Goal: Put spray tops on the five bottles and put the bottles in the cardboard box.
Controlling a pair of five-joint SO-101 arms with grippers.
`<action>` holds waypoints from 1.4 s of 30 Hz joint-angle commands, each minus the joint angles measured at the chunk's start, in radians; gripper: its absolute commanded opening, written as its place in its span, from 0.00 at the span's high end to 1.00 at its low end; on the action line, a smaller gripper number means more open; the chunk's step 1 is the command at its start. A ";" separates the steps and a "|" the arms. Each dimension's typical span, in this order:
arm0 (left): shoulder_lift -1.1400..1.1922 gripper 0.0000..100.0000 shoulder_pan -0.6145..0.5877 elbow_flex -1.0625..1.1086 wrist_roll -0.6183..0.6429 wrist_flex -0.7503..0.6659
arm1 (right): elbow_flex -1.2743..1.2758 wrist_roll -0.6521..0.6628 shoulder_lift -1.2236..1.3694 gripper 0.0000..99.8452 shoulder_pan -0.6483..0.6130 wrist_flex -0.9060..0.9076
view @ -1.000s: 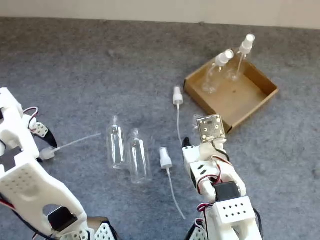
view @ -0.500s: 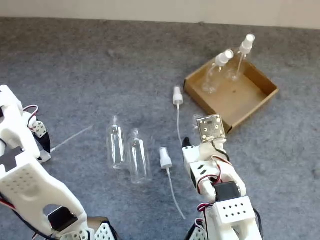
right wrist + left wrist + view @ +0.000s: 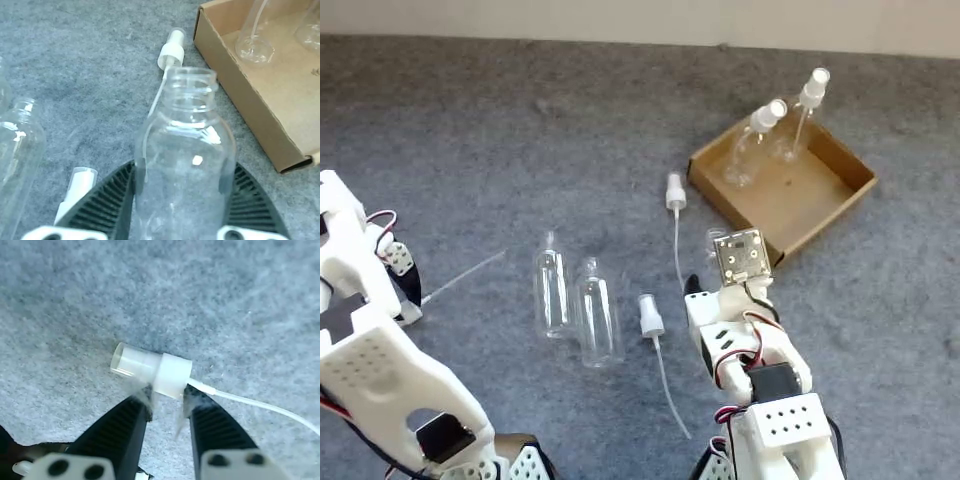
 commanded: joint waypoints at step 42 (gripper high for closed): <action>-0.001 0.96 0.045 -0.177 -0.970 0.046 | -0.013 0.000 -0.018 0.81 -0.035 -0.021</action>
